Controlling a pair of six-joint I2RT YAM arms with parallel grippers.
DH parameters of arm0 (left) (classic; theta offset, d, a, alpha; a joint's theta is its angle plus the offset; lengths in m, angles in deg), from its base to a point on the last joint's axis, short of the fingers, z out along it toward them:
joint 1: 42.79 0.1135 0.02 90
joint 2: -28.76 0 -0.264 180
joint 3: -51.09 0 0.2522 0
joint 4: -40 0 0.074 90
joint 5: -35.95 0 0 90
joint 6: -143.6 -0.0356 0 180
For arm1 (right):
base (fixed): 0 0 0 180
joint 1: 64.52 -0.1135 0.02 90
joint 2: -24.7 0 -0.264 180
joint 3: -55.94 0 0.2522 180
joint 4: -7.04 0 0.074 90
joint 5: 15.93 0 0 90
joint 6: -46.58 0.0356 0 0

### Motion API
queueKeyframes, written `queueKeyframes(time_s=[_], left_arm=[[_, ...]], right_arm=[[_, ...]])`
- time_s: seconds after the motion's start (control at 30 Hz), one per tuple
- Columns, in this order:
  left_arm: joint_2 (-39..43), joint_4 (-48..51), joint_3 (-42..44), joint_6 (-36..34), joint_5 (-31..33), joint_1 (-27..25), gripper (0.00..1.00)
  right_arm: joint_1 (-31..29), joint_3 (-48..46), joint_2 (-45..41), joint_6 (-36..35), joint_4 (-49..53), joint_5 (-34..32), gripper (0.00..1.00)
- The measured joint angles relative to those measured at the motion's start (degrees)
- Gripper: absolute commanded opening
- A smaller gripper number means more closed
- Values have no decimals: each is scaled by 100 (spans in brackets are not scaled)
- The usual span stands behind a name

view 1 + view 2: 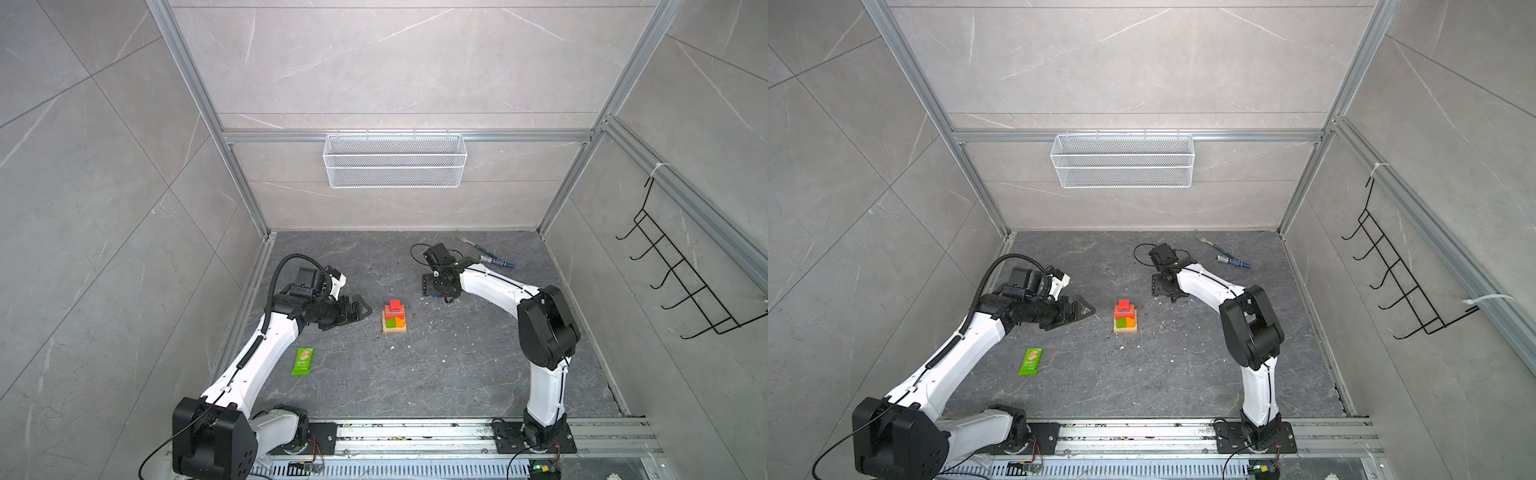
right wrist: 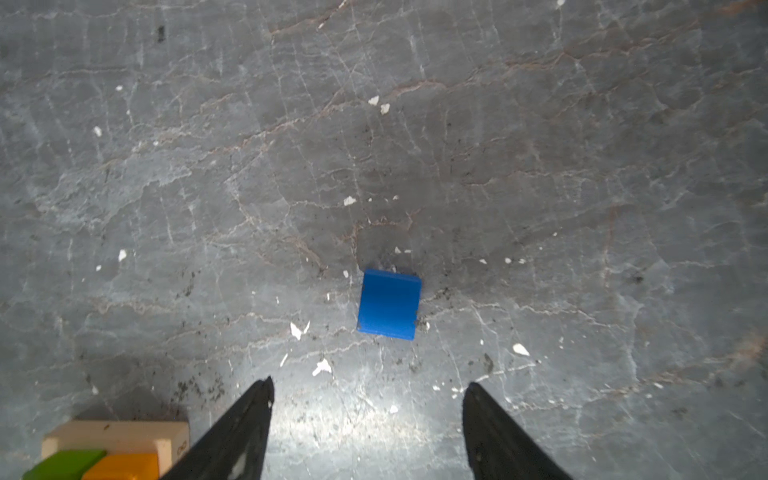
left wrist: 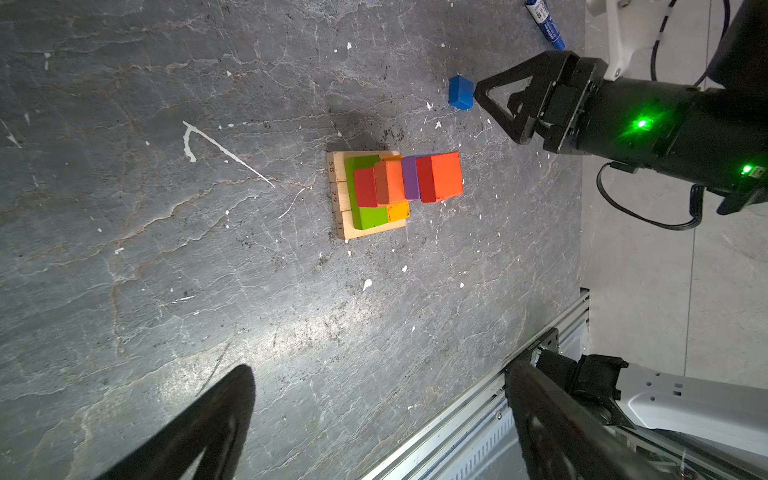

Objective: Build the wood block tower
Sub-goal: 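Move the right gripper over the blue cube farther from the robot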

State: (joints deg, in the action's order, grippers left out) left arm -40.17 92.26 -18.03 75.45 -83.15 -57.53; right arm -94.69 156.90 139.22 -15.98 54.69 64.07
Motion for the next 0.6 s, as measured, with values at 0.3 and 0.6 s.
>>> queueKeyframes(time_s=[0.3,0.6], left_arm=[[0,-2,20,0,0,0,98],[0,0,24,0,0,0,98]], right_arm=[[173,243,459,-4,-76,0,51],[286,308,874,-4,-98,55,44]])
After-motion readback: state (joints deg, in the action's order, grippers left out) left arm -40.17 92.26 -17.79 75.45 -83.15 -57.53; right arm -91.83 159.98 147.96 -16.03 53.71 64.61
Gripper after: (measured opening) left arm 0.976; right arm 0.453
